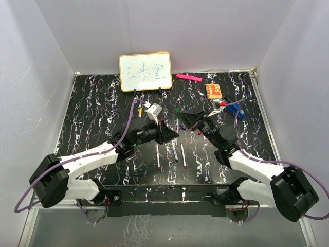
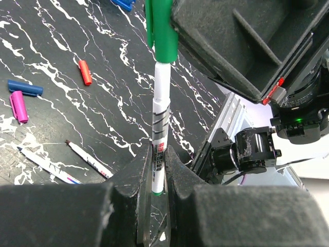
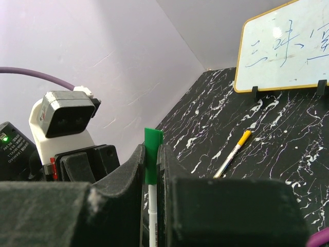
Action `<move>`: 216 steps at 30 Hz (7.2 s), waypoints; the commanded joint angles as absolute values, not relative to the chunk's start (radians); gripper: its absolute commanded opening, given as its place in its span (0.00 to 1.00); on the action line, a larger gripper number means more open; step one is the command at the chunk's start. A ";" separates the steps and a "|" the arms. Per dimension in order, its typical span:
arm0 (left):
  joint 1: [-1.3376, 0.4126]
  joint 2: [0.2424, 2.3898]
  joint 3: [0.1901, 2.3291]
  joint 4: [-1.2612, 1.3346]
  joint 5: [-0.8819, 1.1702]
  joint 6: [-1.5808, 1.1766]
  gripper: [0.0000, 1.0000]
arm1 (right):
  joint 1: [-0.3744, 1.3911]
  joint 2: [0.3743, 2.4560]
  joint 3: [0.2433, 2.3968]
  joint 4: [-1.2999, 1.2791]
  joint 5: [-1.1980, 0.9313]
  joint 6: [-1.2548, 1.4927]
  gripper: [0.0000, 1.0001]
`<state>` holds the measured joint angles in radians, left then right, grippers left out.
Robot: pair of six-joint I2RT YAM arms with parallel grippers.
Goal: Insert the pens into the pen caps
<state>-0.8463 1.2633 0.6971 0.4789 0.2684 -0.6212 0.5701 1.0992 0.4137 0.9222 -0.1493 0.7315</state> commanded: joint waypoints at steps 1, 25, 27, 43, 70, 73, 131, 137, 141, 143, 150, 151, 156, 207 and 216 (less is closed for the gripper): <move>-0.842 1.204 0.682 0.539 0.224 -0.627 0.00 | 0.580 1.092 0.403 0.979 -0.149 0.722 0.00; -0.842 1.222 0.708 0.665 0.135 -0.605 0.00 | 0.614 1.107 0.406 0.925 -0.164 0.717 0.00; -0.842 1.238 0.726 0.670 0.132 -0.594 0.00 | 0.616 1.110 0.409 0.912 -0.166 0.715 0.00; -0.805 1.200 0.776 0.768 0.050 -0.541 0.00 | 0.712 1.119 0.441 0.701 -0.066 0.573 0.00; -0.695 1.203 0.751 0.738 0.163 -0.604 0.00 | 0.778 1.233 0.577 0.616 0.088 0.515 0.28; -0.696 1.193 0.708 0.666 0.166 -0.601 0.00 | 0.778 1.223 0.650 0.592 0.147 0.469 0.65; -0.423 1.901 1.247 -0.183 -0.026 -0.490 0.32 | 0.763 1.230 0.848 -0.146 0.583 0.633 0.98; -0.424 1.853 1.250 -0.176 -0.012 -0.490 0.34 | 0.764 1.238 0.851 -0.150 0.594 0.635 0.98; -0.425 1.802 1.245 -0.179 0.016 -0.482 0.34 | 0.763 1.249 0.860 -0.159 0.592 0.631 0.98; -0.430 1.769 1.232 -0.179 0.033 -0.480 0.35 | 0.763 1.253 0.865 -0.160 0.587 0.626 0.98; -0.530 1.639 1.115 -0.216 0.036 -0.487 0.34 | 0.763 1.270 0.892 -0.212 0.630 0.638 0.98; -0.556 1.620 1.093 -0.228 0.031 -0.488 0.34 | 0.763 1.270 0.893 -0.222 0.637 0.639 0.98; -0.682 1.555 1.013 -0.308 -0.016 -0.528 0.35 | 0.762 1.248 0.870 -0.219 0.632 0.612 0.98; -0.836 1.662 0.825 -0.439 -0.194 -0.655 0.04 | 0.764 1.151 0.758 -0.116 0.592 0.580 0.98; -0.792 1.714 0.854 -0.405 -0.146 -0.591 0.00 | 0.763 1.229 0.800 -0.155 0.583 0.617 0.98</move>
<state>-0.8043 1.6188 0.8906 -0.3729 -0.1413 -0.6380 0.7639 1.2160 0.7444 -0.1570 0.5621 0.5919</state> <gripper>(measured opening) 0.054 0.980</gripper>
